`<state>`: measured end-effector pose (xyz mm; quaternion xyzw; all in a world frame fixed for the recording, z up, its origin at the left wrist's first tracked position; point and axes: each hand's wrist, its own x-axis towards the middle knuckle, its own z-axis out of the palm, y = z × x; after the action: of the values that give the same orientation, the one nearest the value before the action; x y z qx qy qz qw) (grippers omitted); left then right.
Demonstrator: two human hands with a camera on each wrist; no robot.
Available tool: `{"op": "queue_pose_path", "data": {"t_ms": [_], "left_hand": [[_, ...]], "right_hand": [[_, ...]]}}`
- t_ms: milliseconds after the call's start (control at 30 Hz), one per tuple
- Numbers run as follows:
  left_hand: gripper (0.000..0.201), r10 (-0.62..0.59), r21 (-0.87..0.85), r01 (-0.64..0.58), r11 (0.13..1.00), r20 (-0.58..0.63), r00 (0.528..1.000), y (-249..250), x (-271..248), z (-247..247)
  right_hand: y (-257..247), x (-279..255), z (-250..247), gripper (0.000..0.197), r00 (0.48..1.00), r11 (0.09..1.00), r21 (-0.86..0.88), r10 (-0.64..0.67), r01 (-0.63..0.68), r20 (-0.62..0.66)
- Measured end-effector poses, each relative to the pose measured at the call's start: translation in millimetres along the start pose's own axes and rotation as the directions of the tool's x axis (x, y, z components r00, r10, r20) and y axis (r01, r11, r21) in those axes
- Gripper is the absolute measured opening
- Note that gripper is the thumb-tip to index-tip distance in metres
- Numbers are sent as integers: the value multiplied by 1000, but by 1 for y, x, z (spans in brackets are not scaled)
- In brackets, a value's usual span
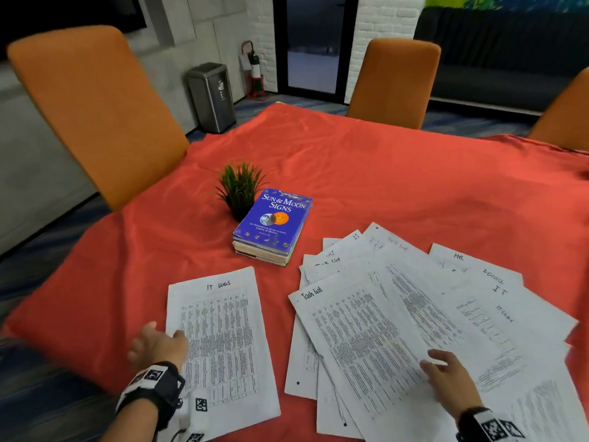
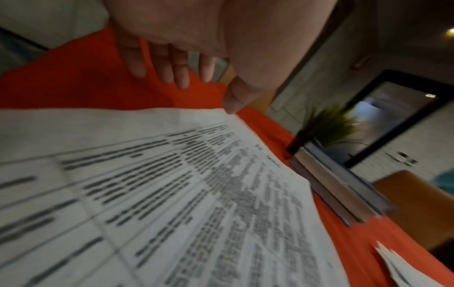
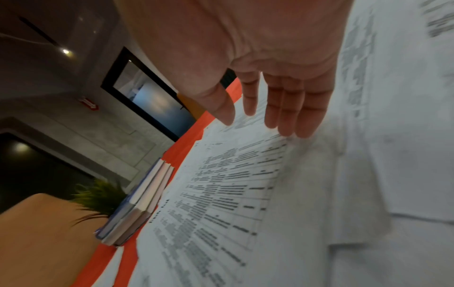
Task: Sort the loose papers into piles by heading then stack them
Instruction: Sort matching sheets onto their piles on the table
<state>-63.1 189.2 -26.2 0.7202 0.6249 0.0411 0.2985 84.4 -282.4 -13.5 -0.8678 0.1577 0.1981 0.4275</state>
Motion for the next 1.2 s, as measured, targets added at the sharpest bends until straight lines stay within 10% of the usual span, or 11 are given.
{"op": "queue_pose_path", "data": {"t_ms": [267,467,733,1000,1200], "left_hand": [[23,332,-221,-264,939,380,863,84,-66,44],[5,283,-229,-171,958,683,673,115,-129,101],[17,422,-276,-319,907,600,680,115,-140,131],[19,490,-469,-221,855,592,640,102,-152,112],[37,593,-557,-238,796,634,497,98,-171,105]], "right_hand": [[41,13,-18,62,972,963,-178,178,-204,-154],[43,2,-18,24,989,937,-317,135,-148,-60],[38,-4,-19,17,998,958,-280,65,-64,-6],[16,3,-22,82,986,949,-292,-149,119,-81],[4,4,-17,24,969,967,-69,-243,246,50]]}}
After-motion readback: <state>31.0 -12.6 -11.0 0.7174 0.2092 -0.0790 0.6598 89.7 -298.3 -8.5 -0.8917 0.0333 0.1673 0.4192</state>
